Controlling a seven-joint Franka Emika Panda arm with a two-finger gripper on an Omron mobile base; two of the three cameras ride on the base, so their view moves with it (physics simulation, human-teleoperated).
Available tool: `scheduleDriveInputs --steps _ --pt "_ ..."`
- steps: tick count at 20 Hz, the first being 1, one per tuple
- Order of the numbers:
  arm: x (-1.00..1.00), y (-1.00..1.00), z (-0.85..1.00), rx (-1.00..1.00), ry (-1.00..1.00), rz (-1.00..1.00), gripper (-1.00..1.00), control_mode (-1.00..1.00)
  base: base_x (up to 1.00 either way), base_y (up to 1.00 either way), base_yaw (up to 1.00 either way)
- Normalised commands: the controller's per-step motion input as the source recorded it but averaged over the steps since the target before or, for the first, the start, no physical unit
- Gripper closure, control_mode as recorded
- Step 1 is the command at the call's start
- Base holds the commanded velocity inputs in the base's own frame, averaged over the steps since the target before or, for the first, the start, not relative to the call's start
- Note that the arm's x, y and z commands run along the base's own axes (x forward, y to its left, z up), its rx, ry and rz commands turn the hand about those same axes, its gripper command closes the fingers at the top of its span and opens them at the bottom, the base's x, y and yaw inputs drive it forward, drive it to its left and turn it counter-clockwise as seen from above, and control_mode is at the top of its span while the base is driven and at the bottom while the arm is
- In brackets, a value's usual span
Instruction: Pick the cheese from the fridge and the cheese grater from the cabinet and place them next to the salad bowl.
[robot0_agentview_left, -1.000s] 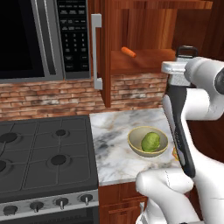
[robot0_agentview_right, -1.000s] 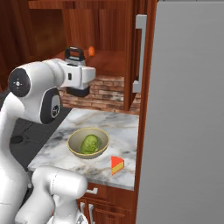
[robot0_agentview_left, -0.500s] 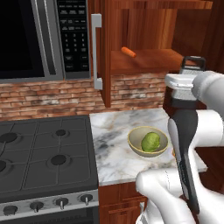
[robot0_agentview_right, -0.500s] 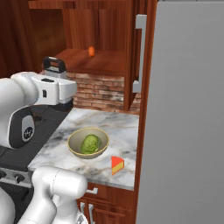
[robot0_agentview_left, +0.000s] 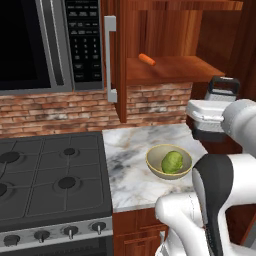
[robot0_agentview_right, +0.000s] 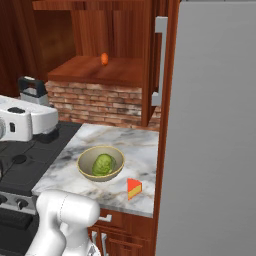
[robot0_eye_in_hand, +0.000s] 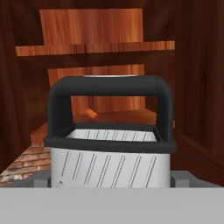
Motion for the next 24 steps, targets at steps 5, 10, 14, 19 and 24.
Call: scheduleDriveInputs --steps 5,10,14,19,24 --pt "-0.38 0.11 -0.22 0.0 0.0 0.0 1.0 -1.0 0.0 0.0 0.0" --pt "-0.22 0.18 -0.5 0.0 0.0 0.0 1.0 -1.0 0.0 0.0 0.0" --pt "-0.01 0.22 -0.57 0.0 -0.04 0.0 1.0 -1.0 0.0 0.0 0.0" --pt "-0.03 0.06 -0.63 0.04 -0.05 0.0 1.0 -1.0 0.0 0.0 0.0" --pt "0.0 0.08 -0.44 0.03 -0.02 0.0 1.0 -1.0 0.0 0.0 0.0"
